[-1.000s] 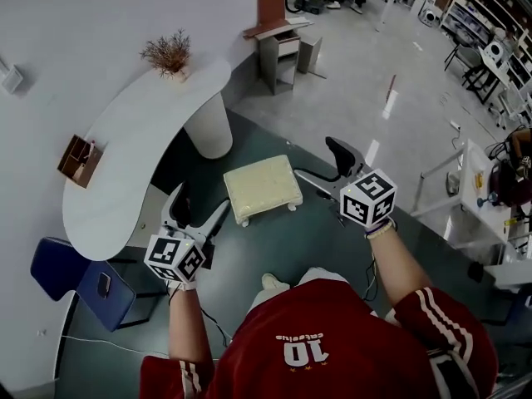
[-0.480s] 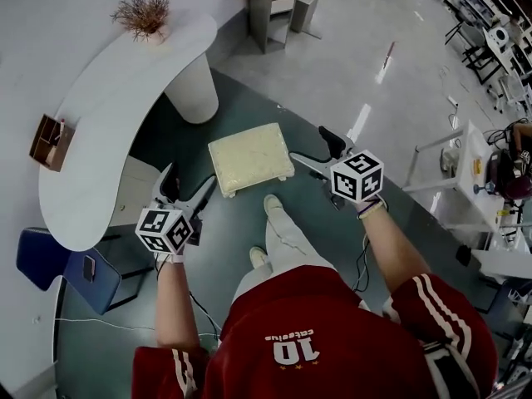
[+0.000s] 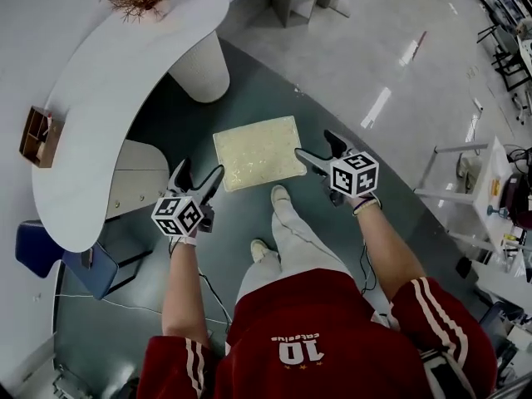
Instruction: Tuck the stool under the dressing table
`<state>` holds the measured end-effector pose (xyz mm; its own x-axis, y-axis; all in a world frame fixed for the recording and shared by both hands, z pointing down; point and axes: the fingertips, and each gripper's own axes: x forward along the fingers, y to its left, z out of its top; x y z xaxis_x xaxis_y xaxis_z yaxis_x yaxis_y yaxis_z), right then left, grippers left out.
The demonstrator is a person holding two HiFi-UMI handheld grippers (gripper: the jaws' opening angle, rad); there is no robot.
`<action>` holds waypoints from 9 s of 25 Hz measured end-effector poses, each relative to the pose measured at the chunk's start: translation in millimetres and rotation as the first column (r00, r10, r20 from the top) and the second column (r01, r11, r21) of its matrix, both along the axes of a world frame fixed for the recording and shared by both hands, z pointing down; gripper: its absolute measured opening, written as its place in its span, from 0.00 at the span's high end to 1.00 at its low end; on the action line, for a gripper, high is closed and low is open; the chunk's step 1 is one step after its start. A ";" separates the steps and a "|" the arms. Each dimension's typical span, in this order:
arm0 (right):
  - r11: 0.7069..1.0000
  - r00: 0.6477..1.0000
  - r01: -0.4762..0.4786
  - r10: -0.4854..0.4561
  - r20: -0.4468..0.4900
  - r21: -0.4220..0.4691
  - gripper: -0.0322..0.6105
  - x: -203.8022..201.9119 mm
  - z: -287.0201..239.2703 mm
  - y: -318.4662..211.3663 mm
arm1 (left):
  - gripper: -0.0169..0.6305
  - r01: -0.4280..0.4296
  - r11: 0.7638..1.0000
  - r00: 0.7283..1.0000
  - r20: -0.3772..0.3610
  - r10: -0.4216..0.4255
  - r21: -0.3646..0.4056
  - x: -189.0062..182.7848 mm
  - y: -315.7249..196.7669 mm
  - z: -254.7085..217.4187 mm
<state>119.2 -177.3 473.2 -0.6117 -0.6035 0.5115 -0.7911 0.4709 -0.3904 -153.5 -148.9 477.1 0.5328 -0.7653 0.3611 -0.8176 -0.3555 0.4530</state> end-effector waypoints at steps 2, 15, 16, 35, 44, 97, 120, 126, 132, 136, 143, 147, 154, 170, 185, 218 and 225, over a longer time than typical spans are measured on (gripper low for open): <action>0.999 1.000 -0.018 0.018 0.005 -0.033 0.26 5.3 34.1 -16.2 | 0.25 0.022 0.999 1.000 -0.004 -0.022 -0.042 -2.1 -9.9 37.4; 0.959 0.998 -0.036 0.021 -0.056 -0.281 0.29 30.4 260.7 -42.3 | 0.24 -0.016 0.960 0.995 0.089 0.042 -0.278 1.5 -41.8 244.6; 0.954 0.998 -0.040 0.023 -0.060 -0.297 0.29 29.4 275.2 -43.7 | 0.24 -0.014 0.956 0.995 0.087 0.041 -0.294 1.5 -42.8 261.1; 0.886 0.993 0.094 -0.117 -0.023 -0.454 0.18 -3.8 396.8 -32.9 | 0.20 -0.023 0.863 1.000 0.003 0.029 -0.505 5.5 -39.5 404.6; 0.860 0.995 0.094 -0.099 0.016 -0.502 0.17 -6.3 406.2 -33.2 | 0.10 -0.037 0.850 0.999 -0.028 0.026 -0.526 23.7 -39.4 410.9; 0.725 0.786 0.596 -0.614 0.067 -0.345 0.22 -303.4 348.2 -123.5 | 0.15 0.600 0.753 0.781 -0.003 -0.624 -0.270 -232.4 6.0 336.6; 0.754 0.792 0.606 -0.600 0.110 -0.252 0.21 -385.1 409.2 -232.7 | 0.16 0.631 0.699 0.730 -0.046 -0.682 -0.336 -302.9 -87.2 416.0; 0.779 0.797 0.603 -0.597 0.089 -0.169 0.19 -382.6 400.9 -230.2 | 0.16 0.632 0.704 0.729 -0.059 -0.682 -0.323 -303.6 -85.4 414.1; 0.756 0.756 0.654 -0.654 -0.026 -0.006 0.18 -374.4 384.0 -216.0 | 0.17 0.584 0.779 0.799 -0.007 -0.601 -0.228 -290.0 -70.7 398.5; 0.726 0.727 0.687 -0.685 -0.053 0.038 0.15 -371.1 374.8 -198.2 | 0.17 0.577 0.810 0.816 0.047 -0.576 -0.106 -263.3 -50.5 381.8; 0.633 0.636 0.769 -0.747 -0.191 0.085 0.11 -350.8 370.6 -167.0 | 0.17 0.515 0.857 0.844 0.165 -0.509 0.010 -231.5 -33.5 373.4; 0.605 0.608 0.789 -0.745 -0.274 0.108 0.11 -345.6 372.9 -155.1 | 0.17 0.493 0.869 0.834 0.268 -0.482 0.028 -223.7 -30.2 379.4; 0.647 0.640 0.750 -0.659 -0.395 0.134 0.11 -346.3 382.8 -154.2 | 0.19 0.493 0.869 0.804 0.361 -0.473 0.042 -220.3 -29.0 390.0; 0.723 0.732 0.662 -0.568 -0.376 0.198 0.13 -381.6 379.8 -193.6 | 0.20 0.550 0.835 0.781 0.336 -0.526 0.027 -257.8 -64.0 389.1; 0.747 0.774 0.626 -0.560 -0.297 0.224 0.13 -393.0 380.7 -217.0 | 0.18 0.570 0.821 0.791 0.281 -0.543 -0.019 -271.5 -86.8 394.6; 0.656 0.756 0.649 -0.614 -0.227 0.385 0.25 -380.1 292.3 -135.5 | 0.24 0.545 0.807 0.806 0.124 -0.579 0.227 -226.6 -26.2 313.1; 0.585 0.721 0.673 -0.656 -0.224 0.453 0.23 -357.0 251.1 -105.2 | 0.16 0.502 0.822 0.828 0.125 -0.547 0.270 -197.5 -16.9 219.6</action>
